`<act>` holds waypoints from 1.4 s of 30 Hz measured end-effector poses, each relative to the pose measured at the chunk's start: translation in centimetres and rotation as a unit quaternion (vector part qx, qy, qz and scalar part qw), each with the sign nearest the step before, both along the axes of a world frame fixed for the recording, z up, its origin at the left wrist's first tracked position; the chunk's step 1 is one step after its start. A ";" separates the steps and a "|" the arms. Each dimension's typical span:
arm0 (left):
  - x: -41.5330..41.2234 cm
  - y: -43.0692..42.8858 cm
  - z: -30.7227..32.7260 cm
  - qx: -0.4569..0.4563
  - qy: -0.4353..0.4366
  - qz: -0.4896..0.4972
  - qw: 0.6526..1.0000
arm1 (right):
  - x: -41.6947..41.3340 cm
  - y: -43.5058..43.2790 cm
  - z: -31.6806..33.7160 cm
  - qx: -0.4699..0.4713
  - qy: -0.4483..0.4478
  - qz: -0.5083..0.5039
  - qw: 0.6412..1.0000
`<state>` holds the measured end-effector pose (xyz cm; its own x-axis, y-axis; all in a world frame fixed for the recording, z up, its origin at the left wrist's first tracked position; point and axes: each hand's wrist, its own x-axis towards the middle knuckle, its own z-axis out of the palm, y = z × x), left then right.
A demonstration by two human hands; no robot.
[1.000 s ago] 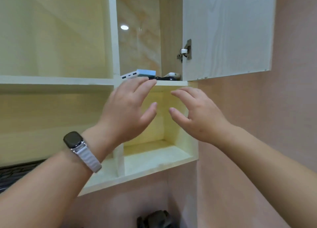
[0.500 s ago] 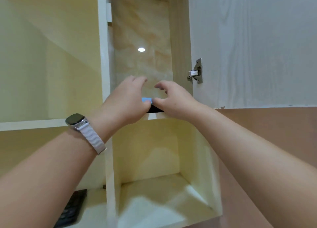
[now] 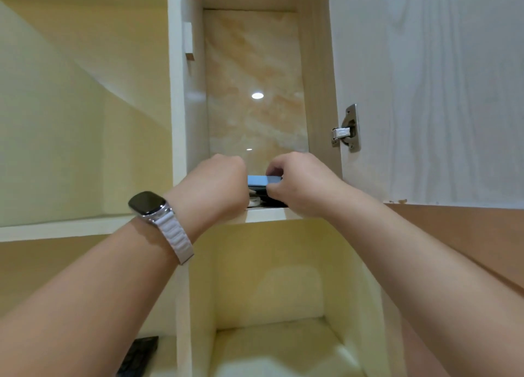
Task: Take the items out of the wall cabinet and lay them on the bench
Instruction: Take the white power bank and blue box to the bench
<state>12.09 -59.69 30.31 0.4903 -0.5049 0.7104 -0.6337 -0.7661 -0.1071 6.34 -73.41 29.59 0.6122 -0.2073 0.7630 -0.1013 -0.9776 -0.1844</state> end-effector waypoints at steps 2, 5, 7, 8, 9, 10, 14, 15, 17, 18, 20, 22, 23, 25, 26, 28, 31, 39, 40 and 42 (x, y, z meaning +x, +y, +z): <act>0.2 -0.1 -0.2 -0.010 -0.023 0.000 1.000 | -0.2 0.1 -0.1 -0.014 -0.024 0.001 1.000; 0.5 0.2 -0.7 -0.039 -0.073 -0.004 0.997 | -0.6 0.2 -0.5 -0.057 -0.091 -0.007 0.994; 0.4 0.6 -1.4 -0.059 -0.121 -0.012 0.991 | -0.6 0.3 -1.2 -0.105 -0.182 0.008 0.978; 0.4 0.8 -1.9 -0.073 -0.150 -0.020 0.986 | -0.6 0.3 -1.7 -0.134 -0.231 0.019 0.964; 0.3 1.1 -2.4 -0.087 -0.179 -0.031 0.980 | -0.6 0.2 -2.1 -0.158 -0.273 0.024 0.949; 0.3 1.3 -3.0 -0.102 -0.204 -0.047 0.973 | -0.6 0.2 -2.6 -0.170 -0.304 0.026 0.937; 0.2 2.3 -5.2 -0.162 -0.308 -0.126 0.929 | -1.1 -0.2 -4.4 -0.175 -0.342 0.028 0.923; 0.1 2.5 -5.6 -0.175 -0.323 -0.140 0.919 | -1.4 -0.3 -4.9 -0.174 -0.347 0.026 0.921; -0.2 2.8 -6.4 -0.194 -0.335 -0.163 0.908 | -2.2 -0.3 -5.7 -0.167 -0.359 0.022 0.918; -0.3 3.0 -6.7 -0.203 -0.337 -0.170 0.904 | -2.7 -0.2 -6.1 -0.160 -0.367 0.014 0.916; -0.5 3.5 -7.3 -0.214 -0.337 -0.182 0.898 | -3.7 0.0 -6.9 -0.137 -0.376 0.001 0.916; -0.5 3.9 -7.9 -0.211 -0.336 -0.195 0.897 | -4.6 0.3 -7.8 -0.112 -0.374 -0.004 0.920; -0.5 4.1 -8.1 -0.205 -0.330 -0.199 0.900 | -5.0 0.3 -8.3 -0.103 -0.373 -0.004 0.922; -0.6 4.5 -8.3 -0.190 -0.308 -0.195 0.912 | -5.7 0.5 -9.0 -0.086 -0.376 0.002 0.923; -0.5 4.7 -8.2 -0.180 -0.296 -0.187 0.919 | -6.0 0.6 -9.3 -0.079 -0.379 0.011 0.922; -0.6 5.4 -7.9 -0.164 -0.274 -0.168 0.933 | -6.6 0.8 -9.9 -0.071 -0.380 0.028 0.922; -1.2 6.2 -7.7 -0.148 -0.249 -0.138 0.947 | -7.3 1.2 -11.0 -0.033 -0.362 0.049 0.930; -2.9 7.3 -10.0 -0.182 -0.253 -0.098 0.945 | -8.5 1.3 -13.8 0.135 -0.209 0.025 0.968; -3.0 7.3 -10.2 -0.189 -0.253 -0.100 0.944 | -8.4 1.4 -14.1 0.152 -0.195 0.025 0.968; -3.3 7.2 -10.8 -0.209 -0.245 -0.106 0.941 | -8.3 1.6 -14.4 0.197 -0.192 0.045 0.960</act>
